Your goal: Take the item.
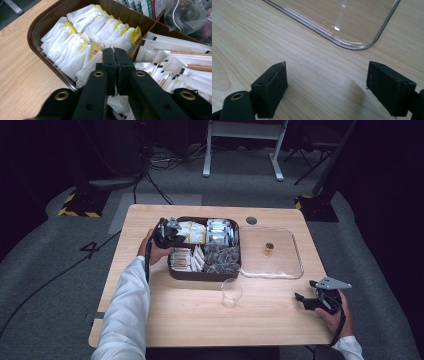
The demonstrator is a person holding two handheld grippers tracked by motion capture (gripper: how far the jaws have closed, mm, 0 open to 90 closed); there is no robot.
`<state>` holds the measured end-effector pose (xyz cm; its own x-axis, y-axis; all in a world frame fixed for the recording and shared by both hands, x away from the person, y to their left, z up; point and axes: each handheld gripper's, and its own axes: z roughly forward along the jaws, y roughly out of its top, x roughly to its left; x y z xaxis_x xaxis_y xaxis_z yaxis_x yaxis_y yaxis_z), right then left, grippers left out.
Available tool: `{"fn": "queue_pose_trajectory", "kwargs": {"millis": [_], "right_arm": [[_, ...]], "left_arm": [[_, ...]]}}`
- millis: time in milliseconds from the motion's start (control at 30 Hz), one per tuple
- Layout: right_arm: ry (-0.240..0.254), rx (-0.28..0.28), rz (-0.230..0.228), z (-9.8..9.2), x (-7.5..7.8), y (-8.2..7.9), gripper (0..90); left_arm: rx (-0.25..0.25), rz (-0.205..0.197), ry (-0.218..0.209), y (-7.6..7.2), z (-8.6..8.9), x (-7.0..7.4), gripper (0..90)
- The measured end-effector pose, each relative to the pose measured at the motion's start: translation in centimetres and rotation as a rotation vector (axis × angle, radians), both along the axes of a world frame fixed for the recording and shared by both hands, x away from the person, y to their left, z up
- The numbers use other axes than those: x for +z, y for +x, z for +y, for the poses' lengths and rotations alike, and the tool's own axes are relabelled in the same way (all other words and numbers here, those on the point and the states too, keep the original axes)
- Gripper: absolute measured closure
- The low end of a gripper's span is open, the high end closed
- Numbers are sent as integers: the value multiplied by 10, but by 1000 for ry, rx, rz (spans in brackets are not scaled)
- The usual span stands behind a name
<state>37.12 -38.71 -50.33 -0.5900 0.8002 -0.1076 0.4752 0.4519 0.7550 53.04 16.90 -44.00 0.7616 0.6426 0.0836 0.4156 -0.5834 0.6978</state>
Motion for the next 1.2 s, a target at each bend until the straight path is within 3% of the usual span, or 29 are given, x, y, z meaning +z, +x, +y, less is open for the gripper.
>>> {"fn": "queue_pose_trajectory", "kwargs": {"millis": [133,533,667,833,900,1133,1200], "right_arm": [[0,0,0,0,0,0,174],[4,1,3,0,0,0,174],[5,1,4,0,0,0,174],[5,1,4,0,0,0,173],[6,1,5,0,0,0,174],[6,1,5,0,0,1,174],[6,1,6,0,0,1,174]], "left_arm": [[5,-11,0,-1,2,2,898],[20,-70,-88,-12,14,24,900],[15,-100,-124,-20,18,37,900],[7,-117,-133,-27,19,46,900],[5,-125,-161,-32,20,51,900],[-16,-149,-187,-45,19,62,900],[-35,-161,-187,-55,16,64,900]]}}
